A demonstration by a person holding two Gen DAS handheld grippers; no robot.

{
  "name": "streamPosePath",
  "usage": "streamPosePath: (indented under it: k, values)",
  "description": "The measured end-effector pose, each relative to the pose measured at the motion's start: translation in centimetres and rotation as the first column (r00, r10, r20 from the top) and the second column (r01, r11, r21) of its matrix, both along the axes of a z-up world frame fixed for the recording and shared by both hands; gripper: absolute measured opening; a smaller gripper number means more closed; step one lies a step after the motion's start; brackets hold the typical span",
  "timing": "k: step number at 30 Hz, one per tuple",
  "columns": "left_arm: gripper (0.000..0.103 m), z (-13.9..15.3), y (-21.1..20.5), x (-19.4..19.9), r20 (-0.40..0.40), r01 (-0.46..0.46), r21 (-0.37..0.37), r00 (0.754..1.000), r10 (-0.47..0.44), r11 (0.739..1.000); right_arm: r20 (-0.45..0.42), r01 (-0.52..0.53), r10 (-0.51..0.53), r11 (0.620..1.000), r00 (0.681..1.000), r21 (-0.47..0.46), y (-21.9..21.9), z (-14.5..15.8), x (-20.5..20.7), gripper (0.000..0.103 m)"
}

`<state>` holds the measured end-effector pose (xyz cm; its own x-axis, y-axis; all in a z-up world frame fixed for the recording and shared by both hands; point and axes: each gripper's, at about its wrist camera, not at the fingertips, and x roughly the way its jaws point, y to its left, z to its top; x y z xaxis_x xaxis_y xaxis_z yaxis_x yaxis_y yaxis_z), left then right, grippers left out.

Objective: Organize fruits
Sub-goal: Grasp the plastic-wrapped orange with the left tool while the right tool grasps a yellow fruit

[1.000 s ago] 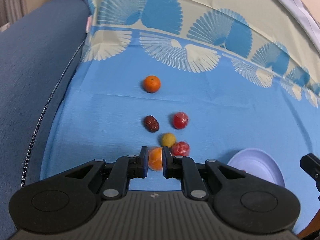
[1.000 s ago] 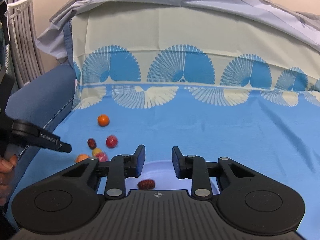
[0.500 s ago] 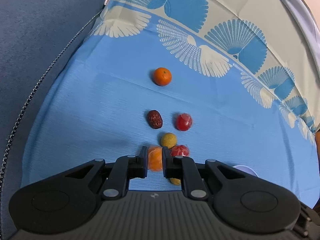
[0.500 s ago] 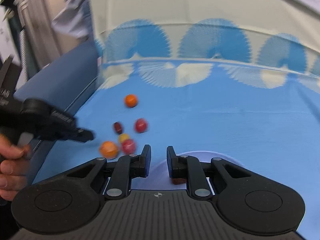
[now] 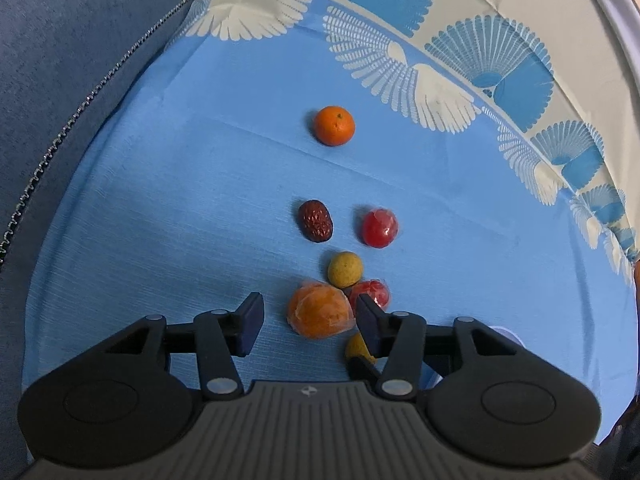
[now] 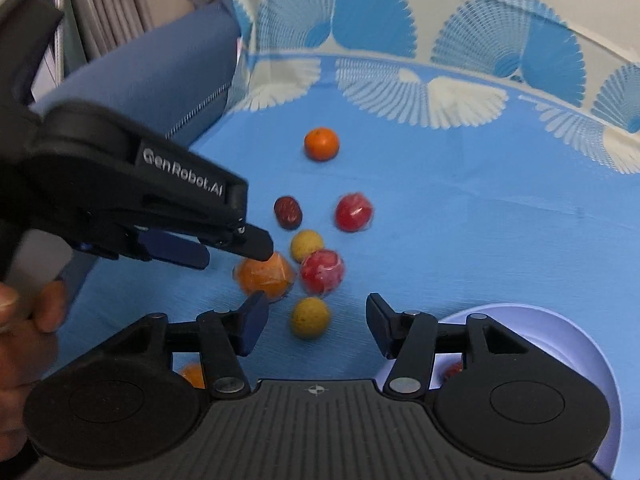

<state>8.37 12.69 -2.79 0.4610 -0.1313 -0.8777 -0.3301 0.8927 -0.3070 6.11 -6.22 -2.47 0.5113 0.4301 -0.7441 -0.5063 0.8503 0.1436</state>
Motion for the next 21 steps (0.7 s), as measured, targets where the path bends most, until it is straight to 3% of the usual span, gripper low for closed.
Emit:
streamPosePath:
  k: [6,7,8,9,19,21]
  values:
    - [0.056,-0.5,-0.4,0.6,-0.016,0.023,0.003,1.0,-0.023,1.0,-0.053,0.008,-0.011,0.998,0.999,-0.066,1.7,-2.2,1.5,0.055]
    - [0.056,-0.6,-0.4,0.7,-0.018,0.024,0.003,1.0,-0.024,1.0,-0.063,0.01,-0.014,0.998,0.998,-0.064,1.7,-2.4,1.6,0.048]
    - [0.056,-0.7,-0.4,0.7,-0.022,0.025,0.004,0.999,-0.025,1.0,-0.065,0.009,-0.013,0.998,0.998,-0.066,1.8,-2.5,1.7,0.033]
    - [0.056,-0.8,-0.5,0.8,-0.025,0.028,0.006,0.999,-0.028,1.0,-0.064,0.004,-0.008,0.997,0.998,-0.071,1.9,-2.6,1.7,0.027]
    - [0.055,-1.9,-1.9,2.1,-0.056,0.084,0.039,0.995,-0.081,0.996,-0.032,0.057,-0.059,0.997,0.998,-0.053,0.1,-0.7,0.9,0.027]
    - [0.051,-1.9,-2.5,2.1,-0.057,0.112,0.052,0.992,-0.109,0.992,-0.025,0.067,-0.069,0.997,0.997,-0.047,-0.3,-0.2,0.8,0.027]
